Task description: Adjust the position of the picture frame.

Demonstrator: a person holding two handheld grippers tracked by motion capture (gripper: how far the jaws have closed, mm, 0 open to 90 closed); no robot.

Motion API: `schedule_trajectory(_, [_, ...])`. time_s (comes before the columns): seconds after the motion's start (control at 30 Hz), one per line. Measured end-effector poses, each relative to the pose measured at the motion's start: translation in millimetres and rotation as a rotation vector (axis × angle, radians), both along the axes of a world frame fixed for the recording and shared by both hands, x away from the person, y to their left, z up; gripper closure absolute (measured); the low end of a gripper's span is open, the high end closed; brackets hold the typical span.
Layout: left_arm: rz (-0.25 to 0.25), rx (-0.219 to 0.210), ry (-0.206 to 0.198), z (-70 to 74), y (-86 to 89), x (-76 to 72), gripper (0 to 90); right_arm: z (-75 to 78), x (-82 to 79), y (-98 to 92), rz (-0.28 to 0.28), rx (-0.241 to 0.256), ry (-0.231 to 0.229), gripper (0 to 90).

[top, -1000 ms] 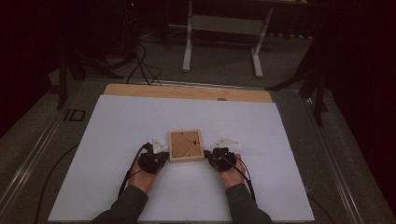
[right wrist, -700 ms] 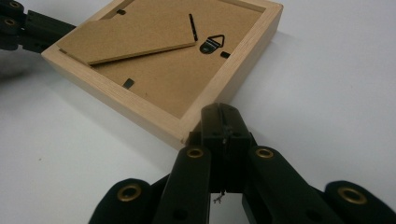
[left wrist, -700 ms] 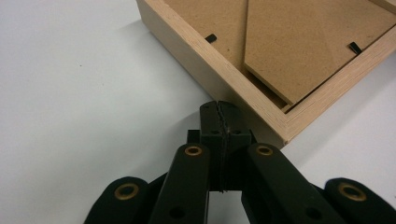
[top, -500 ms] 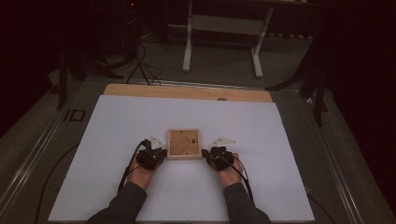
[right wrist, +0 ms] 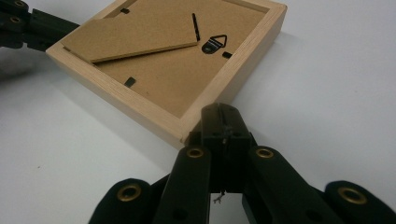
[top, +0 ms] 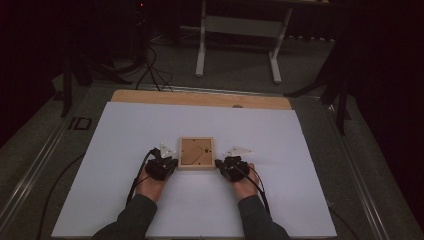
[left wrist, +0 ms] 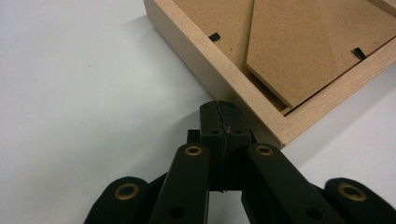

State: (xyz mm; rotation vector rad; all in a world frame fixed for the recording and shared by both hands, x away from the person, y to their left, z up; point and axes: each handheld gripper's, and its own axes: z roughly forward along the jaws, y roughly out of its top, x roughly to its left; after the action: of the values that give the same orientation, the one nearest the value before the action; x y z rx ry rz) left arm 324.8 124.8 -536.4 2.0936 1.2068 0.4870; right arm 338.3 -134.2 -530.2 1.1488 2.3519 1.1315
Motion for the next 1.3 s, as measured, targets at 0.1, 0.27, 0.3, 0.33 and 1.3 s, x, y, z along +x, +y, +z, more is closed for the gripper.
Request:
schedule_trajectory(0.1, [0.000,0.000,0.000,0.0,0.0,-0.1,89.7,0.0,0.1,0.1,0.001,0.000,0.000,90.0])
schedule_trajectory(0.27, [0.001,0.007,0.000,0.4,-0.6,-0.4,89.8,0.0,0.5,-0.4,0.005,0.003,0.003,90.0])
schedule_trajectory(0.3, [0.001,0.007,0.000,0.4,-0.5,-0.4,89.7,0.0,0.6,-0.4,0.006,0.002,0.003,90.0])
schedule_trajectory(0.33, [0.000,0.006,0.000,0.3,-0.4,-0.4,89.7,0.1,0.5,-0.3,0.006,0.000,0.003,90.0])
schedule_trajectory(1.3, [-0.007,-0.103,-0.045,16.4,17.6,-7.9,69.5,9.5,-3.9,-10.5,0.002,0.025,-0.069,89.0])
